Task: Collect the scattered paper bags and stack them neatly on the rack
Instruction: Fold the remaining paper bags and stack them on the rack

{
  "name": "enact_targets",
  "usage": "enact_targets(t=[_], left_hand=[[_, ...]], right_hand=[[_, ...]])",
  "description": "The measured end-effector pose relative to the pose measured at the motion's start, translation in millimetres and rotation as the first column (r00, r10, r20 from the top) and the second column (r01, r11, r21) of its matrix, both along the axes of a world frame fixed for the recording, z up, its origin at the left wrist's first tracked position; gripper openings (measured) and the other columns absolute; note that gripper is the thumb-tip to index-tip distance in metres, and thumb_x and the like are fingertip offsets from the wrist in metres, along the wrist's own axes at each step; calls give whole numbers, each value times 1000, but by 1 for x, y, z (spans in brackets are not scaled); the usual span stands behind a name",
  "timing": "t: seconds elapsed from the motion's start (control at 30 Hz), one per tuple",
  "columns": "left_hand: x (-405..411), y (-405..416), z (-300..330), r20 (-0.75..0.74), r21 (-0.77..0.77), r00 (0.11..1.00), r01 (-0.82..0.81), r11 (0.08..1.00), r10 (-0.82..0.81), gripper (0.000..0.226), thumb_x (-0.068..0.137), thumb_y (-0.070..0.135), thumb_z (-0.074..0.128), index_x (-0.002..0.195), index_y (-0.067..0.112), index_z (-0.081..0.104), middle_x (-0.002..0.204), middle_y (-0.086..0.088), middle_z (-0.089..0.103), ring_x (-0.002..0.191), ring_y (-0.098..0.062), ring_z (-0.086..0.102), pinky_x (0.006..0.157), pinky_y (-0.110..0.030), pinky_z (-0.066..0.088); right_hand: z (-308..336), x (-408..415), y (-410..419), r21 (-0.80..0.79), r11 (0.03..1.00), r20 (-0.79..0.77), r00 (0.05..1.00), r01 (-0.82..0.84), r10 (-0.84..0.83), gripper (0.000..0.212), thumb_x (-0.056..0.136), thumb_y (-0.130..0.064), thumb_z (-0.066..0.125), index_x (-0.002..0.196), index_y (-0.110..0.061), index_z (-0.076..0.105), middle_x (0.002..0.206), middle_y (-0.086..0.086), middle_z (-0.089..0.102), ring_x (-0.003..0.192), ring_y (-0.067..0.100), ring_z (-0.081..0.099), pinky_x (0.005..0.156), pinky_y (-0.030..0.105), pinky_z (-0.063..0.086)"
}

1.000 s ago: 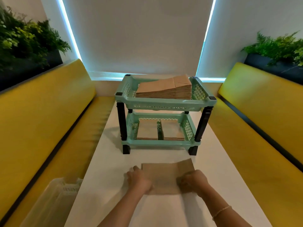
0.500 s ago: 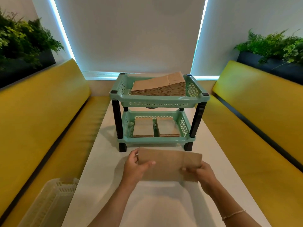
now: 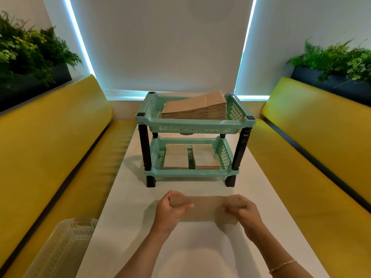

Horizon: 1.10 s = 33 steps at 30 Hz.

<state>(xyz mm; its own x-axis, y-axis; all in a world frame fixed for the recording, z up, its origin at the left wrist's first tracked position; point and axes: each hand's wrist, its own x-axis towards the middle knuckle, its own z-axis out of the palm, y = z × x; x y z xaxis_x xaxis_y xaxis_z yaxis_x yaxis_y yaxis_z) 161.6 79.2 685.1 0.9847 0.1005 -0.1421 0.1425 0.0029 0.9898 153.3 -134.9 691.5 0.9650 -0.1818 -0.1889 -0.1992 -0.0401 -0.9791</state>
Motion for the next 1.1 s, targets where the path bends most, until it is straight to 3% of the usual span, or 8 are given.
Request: enact_targets(t=[0.23,0.33,0.5,0.67,0.8,0.9,1.03,1.1], left_hand=[[-4,-2,-14,-111,36,994,1,999,3,44,70,-3,77,109,6,60,98,-4,68,91,-18,63,80,-23,52],[11,-5,26,-1,112,1000,-24,993,24,41,74,7,77,110,12,58,106,-3,66,98,-19,61,88,-30,48],[39,4,144,290,242,956,-107,964,34,36,82,15,71,114,11,56,103,-1,63,96,-18,59,86,-30,47],[99,19,237,430,227,900,-191,955,78,39,80,16,73,113,19,52,110,-3,65,97,-21,63,88,-39,53],[159,20,273,397,312,904,-299,902,162,56,78,17,75,126,12,48,124,-7,59,108,-24,58,85,-32,48],[194,15,279,320,521,938,-293,802,135,67,79,18,74,136,4,40,137,-13,49,123,-29,48,96,-32,40],[228,12,265,148,751,985,-170,638,88,64,83,24,70,134,1,40,136,-14,49,125,-29,47,96,-29,40],[233,12,257,57,862,997,-74,501,49,54,88,29,63,132,5,45,132,-11,52,121,-26,50,92,-28,42]], right_hand=[[-4,2,3,-65,998,-37,999,22,-25,28,71,15,67,88,-8,69,88,14,71,80,23,67,60,21,53],[39,15,5,-64,997,73,997,41,-36,30,74,17,63,90,-7,67,80,6,69,77,18,65,54,15,52],[151,44,9,-41,998,333,943,48,-32,41,76,18,59,90,-21,60,84,4,64,76,21,61,61,35,53],[247,102,13,-212,964,488,872,158,-36,51,79,7,60,121,-20,51,95,2,62,82,24,63,72,41,56],[285,164,22,-452,874,363,932,182,-6,49,81,-2,62,128,-8,49,116,10,59,104,32,59,88,48,53],[287,201,26,-676,721,229,973,153,9,36,83,-8,64,116,3,56,108,14,59,105,32,59,93,39,50],[276,229,27,-836,546,84,996,59,21,27,85,-13,63,107,2,62,93,12,56,101,25,60,84,28,47],[268,238,28,-844,536,32,999,19,15,12,84,-12,65,86,0,60,80,7,55,82,21,60,71,25,48]])
